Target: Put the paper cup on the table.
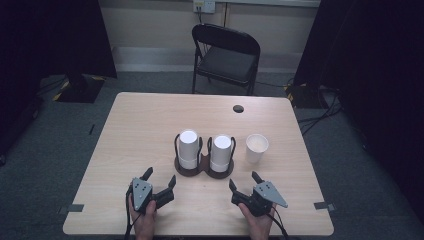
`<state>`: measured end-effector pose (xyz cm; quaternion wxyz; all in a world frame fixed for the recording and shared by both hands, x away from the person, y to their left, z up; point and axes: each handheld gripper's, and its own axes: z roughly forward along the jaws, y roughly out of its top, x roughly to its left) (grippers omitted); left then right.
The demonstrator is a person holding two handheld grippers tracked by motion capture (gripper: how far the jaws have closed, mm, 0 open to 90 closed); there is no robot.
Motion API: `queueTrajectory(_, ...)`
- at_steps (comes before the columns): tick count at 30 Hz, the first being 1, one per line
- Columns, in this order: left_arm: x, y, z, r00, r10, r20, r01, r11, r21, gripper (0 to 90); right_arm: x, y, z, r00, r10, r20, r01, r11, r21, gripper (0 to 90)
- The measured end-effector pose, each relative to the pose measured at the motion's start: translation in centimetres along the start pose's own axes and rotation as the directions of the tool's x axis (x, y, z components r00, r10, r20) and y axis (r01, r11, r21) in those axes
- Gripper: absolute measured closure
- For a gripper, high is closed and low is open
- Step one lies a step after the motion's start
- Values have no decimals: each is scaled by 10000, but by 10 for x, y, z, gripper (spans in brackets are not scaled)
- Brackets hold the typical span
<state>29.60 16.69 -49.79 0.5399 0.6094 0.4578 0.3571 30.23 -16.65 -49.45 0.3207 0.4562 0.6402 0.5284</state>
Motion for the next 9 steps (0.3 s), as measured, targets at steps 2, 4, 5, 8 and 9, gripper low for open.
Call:
queueTrajectory(2, -1, 0, 1, 10000, -62, -30, 62, 10000, -9, 161, 1, 0, 0, 9999, -76, -86, 76, 10000, 7, 135)
queueTrajectory(4, 0, 0, 1, 10000, -14, -87, 14, 10000, 23, 161, 2, -1, -1, 9999, -143, 29, 144, 9999, -96, 135)
queueTrajectory(5, 0, 0, 1, 10000, 6, -87, -6, 10000, 29, 161, 2, -1, -1, 9999, -133, 41, 134, 9998, -132, 136)
queueTrajectory(8, 0, 0, 1, 10000, 22, -71, -22, 10000, 20, 161, 0, -1, -1, 10000, 42, -1, -42, 9998, -199, 136)
queueTrajectory(9, -1, 0, 1, 10000, -26, -76, 26, 10000, -40, 161, -1, -1, -1, 9999, 121, -11, -122, 9998, -154, 136)
